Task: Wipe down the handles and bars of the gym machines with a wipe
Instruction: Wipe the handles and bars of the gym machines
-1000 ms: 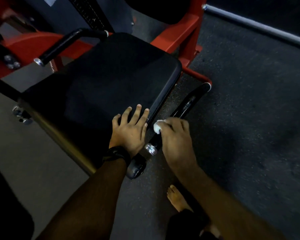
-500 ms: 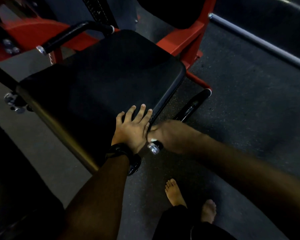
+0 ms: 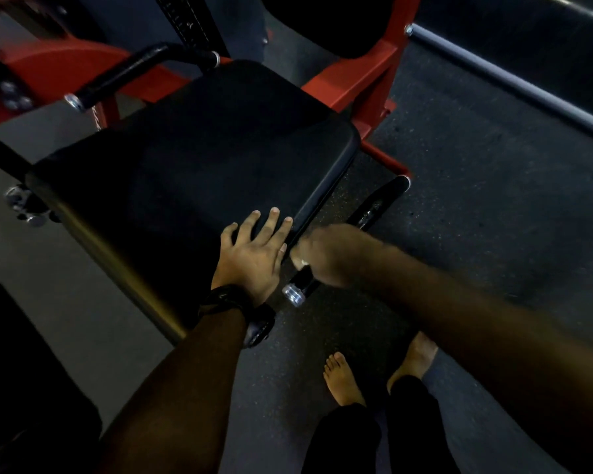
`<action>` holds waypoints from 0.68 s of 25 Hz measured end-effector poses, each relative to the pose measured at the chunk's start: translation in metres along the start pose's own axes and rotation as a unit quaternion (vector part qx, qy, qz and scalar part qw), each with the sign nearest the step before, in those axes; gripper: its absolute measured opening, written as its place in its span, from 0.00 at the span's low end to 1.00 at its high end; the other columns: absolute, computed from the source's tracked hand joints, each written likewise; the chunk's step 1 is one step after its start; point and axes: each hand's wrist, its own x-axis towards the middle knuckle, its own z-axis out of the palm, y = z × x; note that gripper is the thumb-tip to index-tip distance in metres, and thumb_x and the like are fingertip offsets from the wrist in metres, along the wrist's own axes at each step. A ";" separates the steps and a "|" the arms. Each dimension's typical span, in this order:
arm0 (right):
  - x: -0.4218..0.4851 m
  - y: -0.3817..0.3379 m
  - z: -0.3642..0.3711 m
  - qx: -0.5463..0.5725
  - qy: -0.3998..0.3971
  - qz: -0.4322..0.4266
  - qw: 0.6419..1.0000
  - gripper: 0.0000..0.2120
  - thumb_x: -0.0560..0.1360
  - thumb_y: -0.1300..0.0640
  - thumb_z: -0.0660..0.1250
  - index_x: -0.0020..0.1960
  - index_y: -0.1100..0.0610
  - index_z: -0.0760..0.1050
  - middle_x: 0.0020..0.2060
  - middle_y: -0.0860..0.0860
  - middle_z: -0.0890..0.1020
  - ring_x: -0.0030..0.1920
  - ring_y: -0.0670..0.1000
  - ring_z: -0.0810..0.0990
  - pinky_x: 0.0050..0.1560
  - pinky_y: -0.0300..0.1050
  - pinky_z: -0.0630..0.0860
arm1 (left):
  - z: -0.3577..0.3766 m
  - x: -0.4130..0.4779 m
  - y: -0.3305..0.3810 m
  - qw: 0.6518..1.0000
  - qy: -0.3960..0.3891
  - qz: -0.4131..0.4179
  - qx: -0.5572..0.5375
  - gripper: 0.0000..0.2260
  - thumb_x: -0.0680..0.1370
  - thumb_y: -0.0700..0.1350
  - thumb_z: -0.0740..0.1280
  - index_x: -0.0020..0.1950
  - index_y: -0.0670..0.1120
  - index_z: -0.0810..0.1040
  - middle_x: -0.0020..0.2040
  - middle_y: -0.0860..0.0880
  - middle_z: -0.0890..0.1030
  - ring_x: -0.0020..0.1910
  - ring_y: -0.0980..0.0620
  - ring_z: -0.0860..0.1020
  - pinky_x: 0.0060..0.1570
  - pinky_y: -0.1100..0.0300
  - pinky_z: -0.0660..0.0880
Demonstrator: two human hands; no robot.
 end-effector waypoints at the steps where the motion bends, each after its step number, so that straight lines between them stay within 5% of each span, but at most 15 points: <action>1: -0.004 -0.001 0.005 0.007 0.026 -0.003 1.000 0.10 0.81 0.57 0.57 0.60 0.55 0.72 0.49 0.51 0.78 0.46 0.49 0.78 0.48 0.46 0.77 | 0.000 0.000 0.000 1.000 0.000 -0.003 -0.002 0.21 0.83 0.53 0.51 0.76 0.53 0.63 0.76 0.50 0.66 0.73 0.44 0.64 0.67 0.43 0.63; 4: -0.020 0.015 0.025 0.074 0.157 0.078 0.982 0.13 0.80 0.60 0.58 0.63 0.53 0.73 0.59 0.52 0.77 0.57 0.52 0.77 0.55 0.48 0.77 | 0.001 0.000 0.001 1.000 0.004 -0.004 -0.002 0.22 0.82 0.53 0.49 0.76 0.53 0.65 0.75 0.50 0.67 0.72 0.44 0.65 0.66 0.43 0.64; 7: -0.029 0.006 0.049 0.059 0.191 0.000 0.980 0.18 0.78 0.63 0.61 0.67 0.56 0.72 0.66 0.54 0.75 0.67 0.53 0.73 0.69 0.47 0.68 | 0.001 0.000 0.001 1.000 0.007 0.000 -0.003 0.22 0.82 0.53 0.49 0.76 0.53 0.65 0.75 0.50 0.68 0.72 0.43 0.66 0.65 0.42 0.64; 11: -0.036 0.008 0.073 0.120 0.285 0.076 0.948 0.25 0.73 0.68 0.62 0.70 0.58 0.70 0.69 0.55 0.73 0.70 0.54 0.71 0.68 0.53 0.71 | 0.000 0.000 0.001 1.000 0.007 -0.005 -0.007 0.22 0.82 0.53 0.49 0.76 0.52 0.65 0.75 0.49 0.68 0.72 0.43 0.66 0.65 0.42 0.64; 15: -0.036 -0.008 0.099 0.082 0.345 0.039 0.934 0.28 0.68 0.68 0.68 0.68 0.62 0.72 0.66 0.58 0.75 0.68 0.55 0.73 0.67 0.48 0.70 | -0.001 0.000 0.002 1.000 0.005 -0.004 -0.002 0.22 0.82 0.53 0.48 0.76 0.52 0.65 0.75 0.49 0.68 0.72 0.43 0.66 0.65 0.42 0.64; 17: -0.034 -0.010 0.105 0.125 0.396 0.140 0.899 0.26 0.70 0.65 0.71 0.67 0.62 0.72 0.66 0.58 0.75 0.69 0.55 0.72 0.68 0.47 0.69 | -0.001 -0.001 0.002 1.000 -0.003 -0.008 0.001 0.23 0.82 0.53 0.48 0.76 0.53 0.64 0.75 0.50 0.67 0.73 0.44 0.65 0.66 0.42 0.62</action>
